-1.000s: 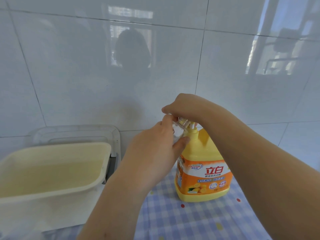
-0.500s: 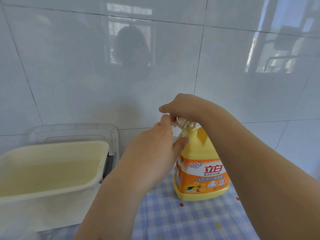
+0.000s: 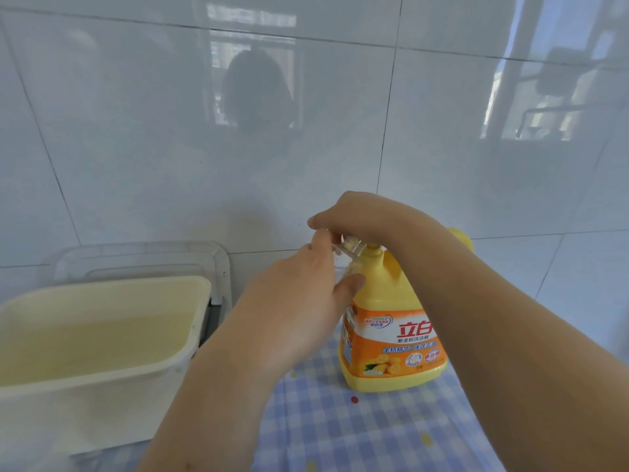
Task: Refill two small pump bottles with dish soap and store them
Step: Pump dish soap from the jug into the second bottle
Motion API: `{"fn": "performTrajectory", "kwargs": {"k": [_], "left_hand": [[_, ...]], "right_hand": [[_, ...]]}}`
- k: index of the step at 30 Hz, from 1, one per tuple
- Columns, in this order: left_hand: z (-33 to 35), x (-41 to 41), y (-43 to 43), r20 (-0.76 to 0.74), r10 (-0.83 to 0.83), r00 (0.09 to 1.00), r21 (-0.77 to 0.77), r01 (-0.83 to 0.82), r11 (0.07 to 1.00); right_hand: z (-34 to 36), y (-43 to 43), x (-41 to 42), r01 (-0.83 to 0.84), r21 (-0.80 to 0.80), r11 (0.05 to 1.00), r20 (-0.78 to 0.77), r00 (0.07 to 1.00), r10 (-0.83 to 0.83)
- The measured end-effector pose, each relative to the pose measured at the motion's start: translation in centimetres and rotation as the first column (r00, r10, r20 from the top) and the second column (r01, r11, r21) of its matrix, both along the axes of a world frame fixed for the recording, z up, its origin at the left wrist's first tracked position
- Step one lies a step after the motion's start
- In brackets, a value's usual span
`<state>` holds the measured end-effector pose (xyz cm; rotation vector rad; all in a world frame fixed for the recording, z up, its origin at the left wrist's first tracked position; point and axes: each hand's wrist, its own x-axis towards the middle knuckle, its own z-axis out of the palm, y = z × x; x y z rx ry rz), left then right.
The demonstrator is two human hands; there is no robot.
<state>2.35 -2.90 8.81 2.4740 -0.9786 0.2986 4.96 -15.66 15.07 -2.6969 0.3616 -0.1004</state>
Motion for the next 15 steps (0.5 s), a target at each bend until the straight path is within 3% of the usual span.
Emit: {"fn": "performTrajectory", "kwargs": {"k": [9, 15], "left_hand": [[0.2, -0.1, 0.0, 0.061, 0.024, 0.998, -0.021, -0.023, 1.000], [0.5, -0.4, 0.0, 0.104, 0.043, 0.994, -0.116, -0.030, 0.993]], "right_hand": [[0.3, 0.2, 0.4, 0.023, -0.047, 0.999, -0.014, 1.000, -0.024], [1.5, 0.2, 0.4, 0.031, -0.053, 0.998, 0.011, 0.999, -0.031]]}}
